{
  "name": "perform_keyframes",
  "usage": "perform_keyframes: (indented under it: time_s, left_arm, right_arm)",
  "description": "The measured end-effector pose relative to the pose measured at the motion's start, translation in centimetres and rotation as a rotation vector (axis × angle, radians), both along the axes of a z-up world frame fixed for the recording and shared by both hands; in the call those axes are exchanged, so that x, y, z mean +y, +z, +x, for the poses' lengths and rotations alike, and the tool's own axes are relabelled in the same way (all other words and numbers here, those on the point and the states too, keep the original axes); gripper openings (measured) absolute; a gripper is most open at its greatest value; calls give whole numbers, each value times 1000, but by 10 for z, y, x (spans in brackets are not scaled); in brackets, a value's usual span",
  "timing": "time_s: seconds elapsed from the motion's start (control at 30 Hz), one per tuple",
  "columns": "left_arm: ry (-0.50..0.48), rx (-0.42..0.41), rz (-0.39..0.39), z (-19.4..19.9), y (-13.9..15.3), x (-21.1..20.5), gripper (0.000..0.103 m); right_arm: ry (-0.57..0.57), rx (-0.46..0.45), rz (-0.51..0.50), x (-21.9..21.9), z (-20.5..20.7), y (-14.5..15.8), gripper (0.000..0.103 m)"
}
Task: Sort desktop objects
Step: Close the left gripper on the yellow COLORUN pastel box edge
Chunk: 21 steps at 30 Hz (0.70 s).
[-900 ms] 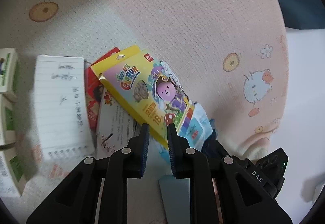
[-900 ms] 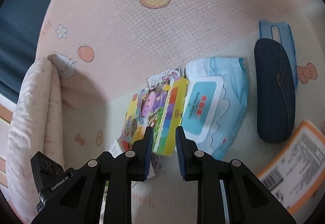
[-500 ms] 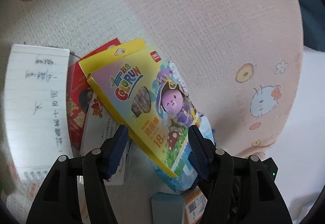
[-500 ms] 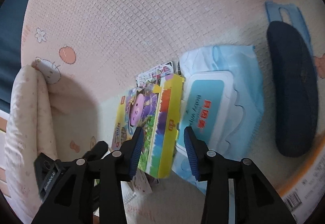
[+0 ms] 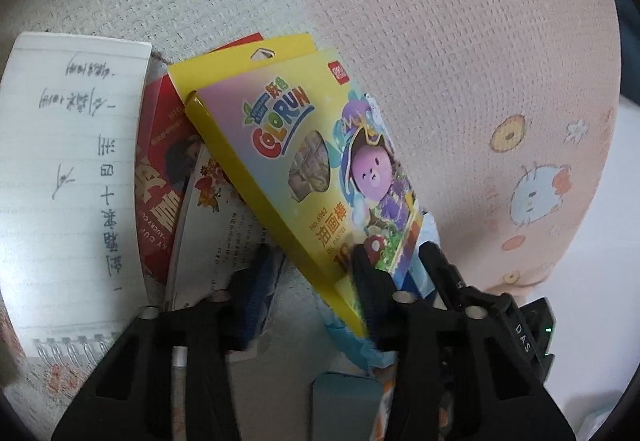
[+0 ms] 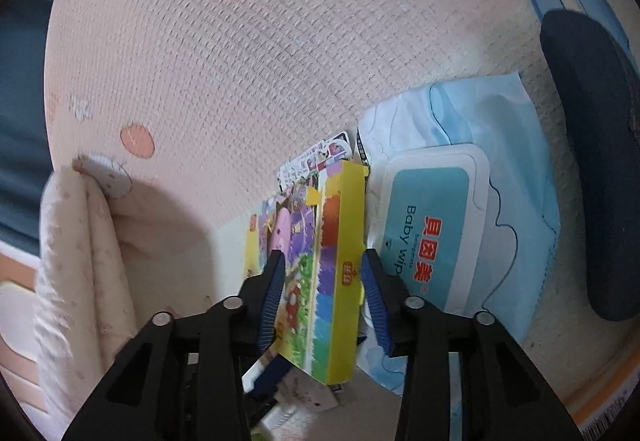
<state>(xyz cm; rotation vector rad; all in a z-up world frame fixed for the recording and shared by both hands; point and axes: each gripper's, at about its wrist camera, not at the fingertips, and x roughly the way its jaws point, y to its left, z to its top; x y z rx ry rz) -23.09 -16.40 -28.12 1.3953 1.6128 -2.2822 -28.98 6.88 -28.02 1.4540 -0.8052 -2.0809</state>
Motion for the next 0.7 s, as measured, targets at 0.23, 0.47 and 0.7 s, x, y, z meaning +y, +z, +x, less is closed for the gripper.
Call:
perform_keyframes:
  time_s: [0.23, 0.47, 0.7]
  left_arm:
    - [11, 3, -21, 21, 2, -20, 33]
    - [-64, -11, -97, 50, 12, -28, 16]
    - [-21, -19, -131, 67, 13, -40, 16]
  right_arm:
    - [89, 0, 82, -15, 22, 4, 16]
    - [240, 35, 105, -45, 79, 9, 13]
    - [210, 161, 143, -41, 71, 39, 13]
